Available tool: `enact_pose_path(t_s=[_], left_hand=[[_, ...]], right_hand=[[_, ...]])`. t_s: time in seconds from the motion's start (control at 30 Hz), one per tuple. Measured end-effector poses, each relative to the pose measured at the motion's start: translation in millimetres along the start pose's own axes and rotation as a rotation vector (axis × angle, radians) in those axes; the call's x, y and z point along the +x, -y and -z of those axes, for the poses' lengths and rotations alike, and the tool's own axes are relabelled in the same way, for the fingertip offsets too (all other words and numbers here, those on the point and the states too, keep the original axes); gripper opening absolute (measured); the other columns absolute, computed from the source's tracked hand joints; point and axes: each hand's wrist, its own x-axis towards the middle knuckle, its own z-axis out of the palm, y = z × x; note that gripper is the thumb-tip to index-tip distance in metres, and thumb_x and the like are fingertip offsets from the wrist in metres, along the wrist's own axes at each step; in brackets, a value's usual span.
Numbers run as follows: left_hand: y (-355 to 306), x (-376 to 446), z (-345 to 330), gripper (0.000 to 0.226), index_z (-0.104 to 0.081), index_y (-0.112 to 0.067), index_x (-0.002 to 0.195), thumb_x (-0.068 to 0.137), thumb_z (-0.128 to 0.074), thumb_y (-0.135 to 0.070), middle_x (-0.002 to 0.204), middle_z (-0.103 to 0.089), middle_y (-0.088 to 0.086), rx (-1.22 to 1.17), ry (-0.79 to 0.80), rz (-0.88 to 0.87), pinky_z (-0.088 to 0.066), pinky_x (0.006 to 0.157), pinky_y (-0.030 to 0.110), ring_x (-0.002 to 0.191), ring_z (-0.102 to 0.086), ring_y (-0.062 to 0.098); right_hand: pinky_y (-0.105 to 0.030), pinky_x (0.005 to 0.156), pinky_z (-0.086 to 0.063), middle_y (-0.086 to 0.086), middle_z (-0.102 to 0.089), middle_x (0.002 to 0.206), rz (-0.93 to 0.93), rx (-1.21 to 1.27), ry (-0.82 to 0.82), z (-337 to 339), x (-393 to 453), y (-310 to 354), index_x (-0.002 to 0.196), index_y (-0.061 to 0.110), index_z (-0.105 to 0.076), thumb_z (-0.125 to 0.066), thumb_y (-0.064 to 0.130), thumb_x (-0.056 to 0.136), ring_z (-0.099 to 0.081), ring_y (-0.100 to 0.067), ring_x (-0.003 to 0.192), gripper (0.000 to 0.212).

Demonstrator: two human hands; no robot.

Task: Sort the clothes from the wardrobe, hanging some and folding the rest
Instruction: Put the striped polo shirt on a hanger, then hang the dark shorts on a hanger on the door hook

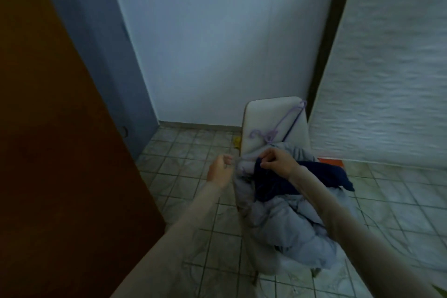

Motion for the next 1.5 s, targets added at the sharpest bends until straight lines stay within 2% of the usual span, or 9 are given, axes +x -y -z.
enact_pose_path(t_s=[0.2, 0.47, 0.57, 0.73, 1.13, 1.23, 1.3, 1.4, 1.5], left_hand=[[6, 63, -42, 0.016, -0.055, -0.003, 0.105, 0.090, -0.051, 0.001, 0.083, -0.055, 0.006, 0.061, 0.180, 0.096, -0.047, 0.069, 0.031, 0.065, -0.052, 0.016], [16, 115, -88, 0.023, -0.056, 0.010, 0.110, 0.090, -0.054, -0.001, 0.091, -0.060, 0.021, 0.145, 0.259, 0.188, -0.041, 0.054, 0.019, 0.054, -0.049, 0.010], [11, 135, -104, 0.025, -0.058, 0.012, 0.111, 0.088, -0.052, 0.004, 0.072, -0.057, 0.009, 0.161, 0.242, 0.225, -0.040, 0.045, 0.010, 0.048, -0.053, 0.003], [-3, 177, -122, 0.025, -0.060, 0.000, 0.113, 0.090, -0.054, -0.007, 0.118, -0.061, 0.017, 0.249, 0.130, 0.264, -0.045, 0.084, 0.029, 0.108, -0.057, 0.030], [-21, 279, -176, 0.047, -0.043, -0.005, 0.135, 0.089, -0.050, -0.005, 0.139, -0.044, 0.017, 0.423, 0.050, 0.268, -0.036, 0.095, 0.027, 0.125, -0.045, 0.030], [-13, 289, -182, 0.053, -0.039, -0.005, 0.139, 0.088, -0.050, -0.003, 0.141, -0.043, 0.016, 0.419, 0.058, 0.289, -0.035, 0.101, 0.028, 0.127, -0.043, 0.029], [-8, 292, -185, 0.058, -0.034, -0.006, 0.143, 0.088, -0.050, -0.002, 0.143, -0.040, 0.014, 0.432, 0.059, 0.306, -0.033, 0.105, 0.030, 0.130, -0.041, 0.028], [2, 296, -190, 0.057, -0.039, -0.006, 0.140, 0.085, -0.053, -0.003, 0.139, -0.045, 0.014, 0.437, 0.045, 0.327, -0.037, 0.105, 0.034, 0.127, -0.044, 0.030], [8, 299, -193, 0.050, -0.049, -0.006, 0.132, 0.082, -0.054, -0.004, 0.132, -0.050, 0.016, 0.463, 0.046, 0.345, -0.042, 0.100, 0.036, 0.120, -0.049, 0.031]], right_hand=[[-0.024, 0.076, -0.041, -0.022, -0.062, 0.110, -0.116, 0.017, -0.066, 24, 56, -38, 0.111, -0.003, -0.058, -0.062, 0.002, 0.086, -0.058, -0.035, 0.106, 0.026], [-0.015, 0.058, -0.037, -0.019, -0.061, 0.115, -0.116, -0.089, -0.008, 48, 131, -66, 0.114, 0.000, -0.058, -0.058, 0.004, 0.087, -0.056, -0.028, 0.102, 0.027], [-0.023, 0.070, -0.041, -0.017, -0.062, 0.115, -0.047, -0.221, 0.026, 63, 166, -73, 0.114, 0.001, -0.058, -0.058, 0.006, 0.087, -0.057, -0.029, 0.107, 0.027], [-0.031, 0.088, -0.040, -0.019, -0.058, 0.120, 0.069, -0.437, 0.099, 93, 226, -82, 0.111, 0.000, -0.059, -0.058, 0.014, 0.088, -0.053, -0.032, 0.111, 0.027], [-0.050, 0.107, -0.026, -0.008, -0.045, 0.134, 0.221, -1.099, 0.137, 141, 341, -121, 0.130, 0.014, -0.042, -0.047, 0.004, 0.089, -0.042, -0.026, 0.125, 0.042], [-0.046, 0.097, -0.039, -0.009, -0.057, 0.118, 0.438, -1.235, 0.027, 146, 352, -134, 0.118, 0.010, -0.053, -0.057, 0.000, 0.082, -0.054, -0.027, 0.110, 0.038], [-0.040, 0.084, -0.047, -0.008, -0.065, 0.098, 0.524, -1.234, -0.097, 150, 359, -140, 0.101, 0.009, -0.062, -0.068, 0.000, 0.072, -0.062, -0.026, 0.090, 0.030], [-0.038, 0.089, -0.039, -0.010, -0.058, 0.115, 0.444, -1.214, 0.066, 153, 366, -147, 0.114, 0.009, -0.057, -0.045, 0.006, 0.091, -0.056, -0.028, 0.107, 0.026], [-0.039, 0.085, -0.044, -0.011, -0.049, 0.121, 0.454, -1.129, 0.100, 155, 370, -149, 0.113, 0.008, -0.060, -0.044, 0.011, 0.094, -0.050, -0.030, 0.113, 0.025]])
